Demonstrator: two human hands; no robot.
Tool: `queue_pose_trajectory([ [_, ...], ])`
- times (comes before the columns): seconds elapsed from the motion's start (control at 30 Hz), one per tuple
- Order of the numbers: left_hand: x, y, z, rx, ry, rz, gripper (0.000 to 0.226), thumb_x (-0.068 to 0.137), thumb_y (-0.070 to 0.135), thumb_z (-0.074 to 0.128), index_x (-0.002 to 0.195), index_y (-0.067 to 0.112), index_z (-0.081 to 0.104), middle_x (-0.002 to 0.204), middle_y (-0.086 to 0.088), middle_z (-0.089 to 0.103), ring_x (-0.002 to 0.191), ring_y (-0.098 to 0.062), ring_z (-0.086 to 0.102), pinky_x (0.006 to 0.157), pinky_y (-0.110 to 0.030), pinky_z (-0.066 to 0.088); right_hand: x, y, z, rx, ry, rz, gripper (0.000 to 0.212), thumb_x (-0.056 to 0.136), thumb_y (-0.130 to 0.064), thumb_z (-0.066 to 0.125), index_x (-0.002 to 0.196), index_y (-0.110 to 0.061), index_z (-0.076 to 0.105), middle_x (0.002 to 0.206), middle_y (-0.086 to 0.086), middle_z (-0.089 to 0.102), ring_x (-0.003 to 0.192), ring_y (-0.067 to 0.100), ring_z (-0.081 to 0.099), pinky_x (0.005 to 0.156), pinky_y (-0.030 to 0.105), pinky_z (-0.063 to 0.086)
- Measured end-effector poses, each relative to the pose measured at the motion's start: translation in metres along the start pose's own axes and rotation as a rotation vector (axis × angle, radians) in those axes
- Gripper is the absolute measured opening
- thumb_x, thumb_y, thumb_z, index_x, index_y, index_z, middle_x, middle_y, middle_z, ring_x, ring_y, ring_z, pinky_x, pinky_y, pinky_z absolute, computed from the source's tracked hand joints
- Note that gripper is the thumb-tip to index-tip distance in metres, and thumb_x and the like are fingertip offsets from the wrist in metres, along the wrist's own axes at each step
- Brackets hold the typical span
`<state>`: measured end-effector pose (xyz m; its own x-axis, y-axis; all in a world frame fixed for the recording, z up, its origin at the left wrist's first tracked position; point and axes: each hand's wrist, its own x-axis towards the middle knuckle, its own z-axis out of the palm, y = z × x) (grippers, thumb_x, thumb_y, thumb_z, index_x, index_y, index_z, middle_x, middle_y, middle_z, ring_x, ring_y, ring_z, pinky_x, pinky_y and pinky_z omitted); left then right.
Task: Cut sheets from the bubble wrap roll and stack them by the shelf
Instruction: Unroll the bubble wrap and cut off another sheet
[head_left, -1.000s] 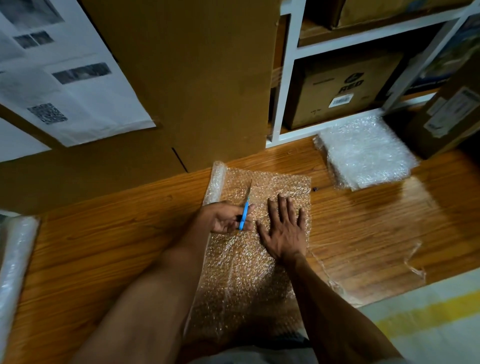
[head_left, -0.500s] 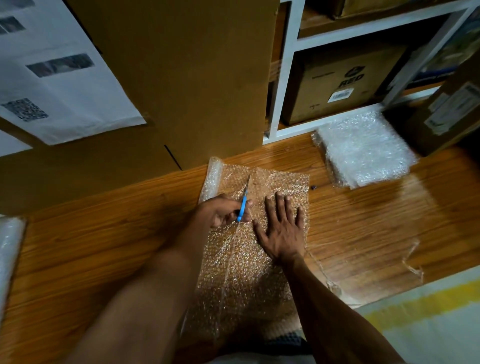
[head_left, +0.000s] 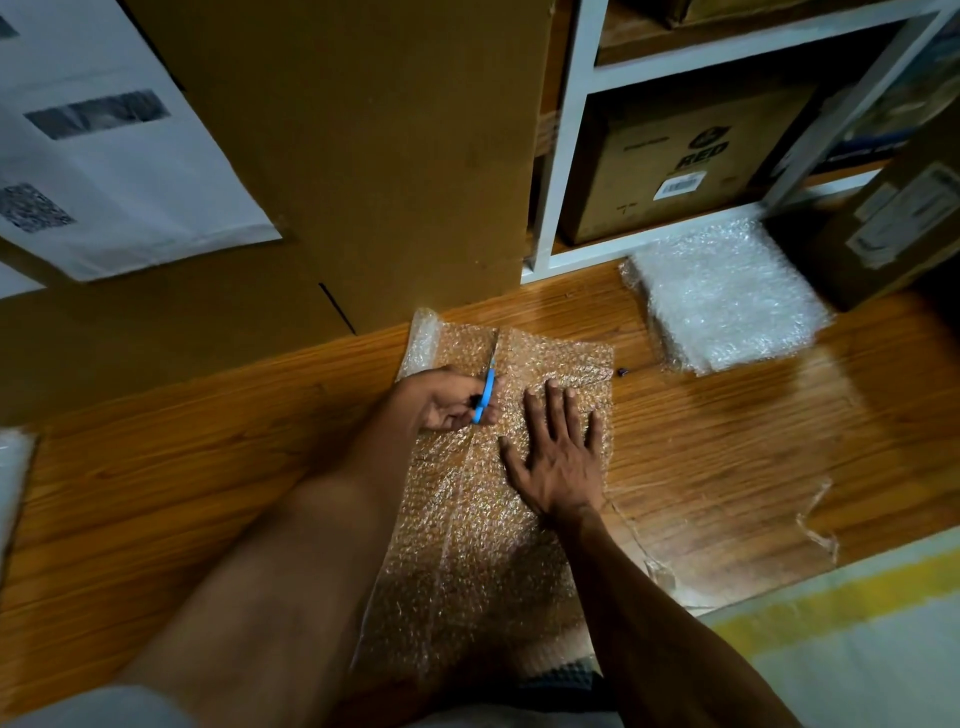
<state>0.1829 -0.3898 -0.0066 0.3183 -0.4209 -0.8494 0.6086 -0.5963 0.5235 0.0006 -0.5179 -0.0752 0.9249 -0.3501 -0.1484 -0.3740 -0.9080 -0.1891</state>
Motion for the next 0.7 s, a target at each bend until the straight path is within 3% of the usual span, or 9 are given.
queue_pose_trajectory([
  [0.03,0.001,0.001,0.001,-0.002,0.013,-0.001,0.048,0.093,0.041,0.072,0.119,0.0,0.069,0.11,-0.017,0.075,0.074,-0.012,0.068,0.044,-0.014,0.049,0.0,0.0,0.0,-0.002,-0.002,-0.001,0.083,0.1,-0.078,0.007,0.168,-0.031,-0.004,0.175,0.004,-0.015,0.16,0.024,-0.019,0.128,0.058,-0.004],
  [0.17,0.003,0.002,0.004,-0.006,0.084,0.066,0.04,0.088,0.032,0.078,0.115,0.003,0.072,0.104,-0.013,0.078,0.09,-0.013,0.06,0.049,-0.016,0.038,0.001,0.0,0.001,-0.005,-0.011,0.001,0.084,0.1,-0.079,0.008,0.167,-0.031,-0.005,0.174,0.005,-0.016,0.16,0.024,-0.021,0.127,0.059,-0.005],
  [0.27,-0.002,0.006,0.008,-0.057,0.12,0.136,0.03,0.09,0.023,0.077,0.11,0.001,0.073,0.102,-0.017,0.078,0.07,-0.007,0.064,0.043,-0.015,0.038,0.001,0.0,0.001,-0.009,-0.02,0.002,0.084,0.1,-0.079,0.007,0.167,-0.03,-0.004,0.174,0.005,-0.016,0.16,0.024,-0.022,0.127,0.059,-0.006],
  [0.37,-0.007,0.008,0.011,-0.061,0.154,0.215,0.025,0.093,0.023,0.074,0.108,0.004,0.073,0.099,-0.012,0.079,0.08,-0.012,0.071,0.043,-0.014,0.038,0.001,0.001,0.001,-0.001,-0.015,0.0,0.084,0.099,-0.079,0.006,0.167,-0.03,-0.005,0.174,0.005,-0.016,0.16,0.024,-0.021,0.127,0.059,-0.006],
  [0.47,-0.013,0.002,0.009,-0.023,0.205,0.262,0.024,0.094,0.017,0.072,0.112,0.001,0.07,0.107,-0.014,0.076,0.091,-0.02,0.076,0.044,-0.014,0.045,0.001,0.001,0.001,0.002,-0.015,0.001,0.084,0.099,-0.079,0.005,0.167,-0.031,-0.006,0.174,0.005,-0.015,0.16,0.025,-0.02,0.127,0.059,-0.006],
  [0.57,-0.024,-0.011,0.005,0.005,0.195,0.254,0.021,0.094,0.007,0.071,0.113,-0.002,0.067,0.116,-0.017,0.072,0.101,-0.026,0.075,0.053,-0.016,0.053,-0.001,0.001,0.001,0.006,-0.009,0.0,0.084,0.099,-0.08,0.005,0.167,-0.032,-0.006,0.174,0.004,-0.016,0.16,0.024,-0.021,0.127,0.058,-0.007],
  [0.7,-0.044,-0.038,-0.004,0.0,0.079,0.165,0.027,0.096,-0.001,0.065,0.122,-0.008,0.06,0.124,-0.021,0.068,0.103,-0.028,0.074,0.075,-0.028,0.064,-0.003,0.002,0.0,0.015,-0.011,-0.007,0.084,0.098,-0.08,0.003,0.167,-0.032,-0.008,0.174,0.004,-0.017,0.159,0.023,-0.022,0.127,0.057,-0.008],
])
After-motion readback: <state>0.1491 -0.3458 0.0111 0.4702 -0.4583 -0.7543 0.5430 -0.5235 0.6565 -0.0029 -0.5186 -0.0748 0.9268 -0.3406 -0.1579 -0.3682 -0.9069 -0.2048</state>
